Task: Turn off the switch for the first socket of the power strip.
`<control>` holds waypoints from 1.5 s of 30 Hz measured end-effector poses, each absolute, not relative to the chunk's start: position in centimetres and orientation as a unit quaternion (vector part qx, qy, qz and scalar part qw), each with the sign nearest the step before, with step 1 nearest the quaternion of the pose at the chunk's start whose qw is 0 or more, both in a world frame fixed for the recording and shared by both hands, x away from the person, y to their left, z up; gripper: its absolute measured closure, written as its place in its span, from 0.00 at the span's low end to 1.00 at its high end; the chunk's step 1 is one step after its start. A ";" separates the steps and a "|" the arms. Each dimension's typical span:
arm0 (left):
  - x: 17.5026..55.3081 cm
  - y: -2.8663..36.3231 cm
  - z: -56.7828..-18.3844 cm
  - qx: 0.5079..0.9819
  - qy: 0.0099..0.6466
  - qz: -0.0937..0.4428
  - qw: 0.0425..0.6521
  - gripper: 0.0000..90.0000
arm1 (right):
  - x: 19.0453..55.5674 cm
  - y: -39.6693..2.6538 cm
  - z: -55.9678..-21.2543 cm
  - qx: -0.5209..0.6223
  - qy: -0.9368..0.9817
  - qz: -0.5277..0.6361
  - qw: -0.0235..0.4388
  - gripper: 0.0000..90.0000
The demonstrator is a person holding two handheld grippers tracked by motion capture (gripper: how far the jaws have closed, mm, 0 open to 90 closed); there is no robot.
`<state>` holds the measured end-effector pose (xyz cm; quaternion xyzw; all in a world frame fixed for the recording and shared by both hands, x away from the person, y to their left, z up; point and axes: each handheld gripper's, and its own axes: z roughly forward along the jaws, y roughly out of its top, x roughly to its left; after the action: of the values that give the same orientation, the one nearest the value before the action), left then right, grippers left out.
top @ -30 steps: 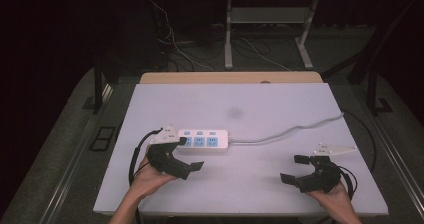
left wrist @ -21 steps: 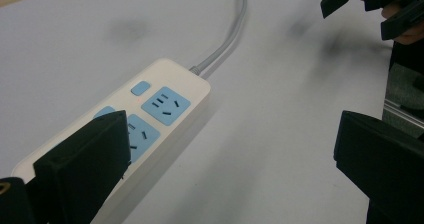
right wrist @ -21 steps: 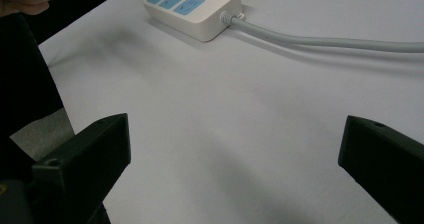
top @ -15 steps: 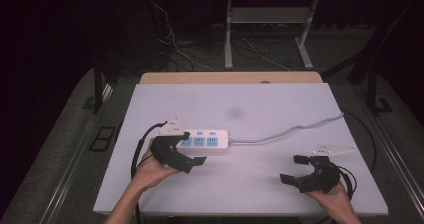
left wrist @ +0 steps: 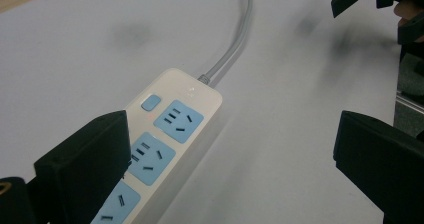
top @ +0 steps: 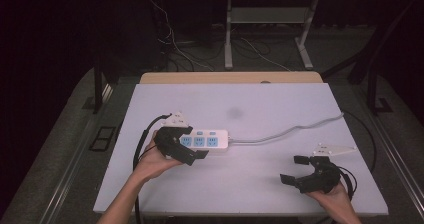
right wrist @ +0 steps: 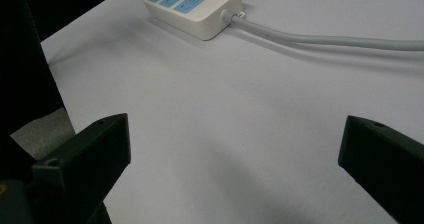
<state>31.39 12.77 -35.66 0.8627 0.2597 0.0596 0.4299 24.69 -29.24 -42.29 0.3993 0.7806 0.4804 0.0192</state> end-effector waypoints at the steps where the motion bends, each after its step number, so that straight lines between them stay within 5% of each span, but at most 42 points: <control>1: 31.7 12.6 -35.6 0.865 0.258 0.060 0.427 0.00 | 24.7 -29.2 -42.3 0.399 0.781 0.480 0.019 0.00; 45: 38.2 9.4 -36.0 0.895 0.239 0.046 0.374 0.03 | 24.7 -29.0 -42.6 0.393 0.787 0.476 0.010 0.00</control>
<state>38.15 9.35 -35.96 0.8949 0.2385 0.0462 0.3744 24.70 -28.97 -42.55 0.3926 0.7867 0.4764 0.0097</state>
